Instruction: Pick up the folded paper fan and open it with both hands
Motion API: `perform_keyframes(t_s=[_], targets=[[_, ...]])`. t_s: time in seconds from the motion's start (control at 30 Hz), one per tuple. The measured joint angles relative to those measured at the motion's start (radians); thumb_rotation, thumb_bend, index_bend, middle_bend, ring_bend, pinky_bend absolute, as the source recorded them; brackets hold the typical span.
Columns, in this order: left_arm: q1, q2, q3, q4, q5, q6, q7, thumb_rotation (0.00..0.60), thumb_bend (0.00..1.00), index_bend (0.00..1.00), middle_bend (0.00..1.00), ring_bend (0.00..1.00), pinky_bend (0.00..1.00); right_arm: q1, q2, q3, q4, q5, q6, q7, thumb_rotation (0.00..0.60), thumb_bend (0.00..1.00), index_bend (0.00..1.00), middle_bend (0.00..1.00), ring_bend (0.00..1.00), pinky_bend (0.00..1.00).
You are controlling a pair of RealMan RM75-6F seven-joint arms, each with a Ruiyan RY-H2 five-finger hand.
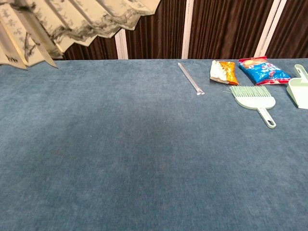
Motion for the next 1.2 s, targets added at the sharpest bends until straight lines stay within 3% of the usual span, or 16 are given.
perform_keyframes(t_s=[0.47,1.2], targets=[[-0.103,-0.053,-0.040,0.189,0.031,-0.034,0.033,0.600,0.59,0.84,0.43,0.05,0.06,-0.085,-0.042,-0.070,0.212,-0.116,-0.101,0.178,0.600,0.44,0.95,0.22,0.28,0.14],[-0.199,-0.128,-0.058,0.432,0.008,-0.047,0.002,0.600,0.58,0.84,0.42,0.05,0.07,-0.187,-0.040,-0.109,0.324,-0.232,-0.173,0.330,0.600,0.45,0.95,0.22,0.28,0.14]])
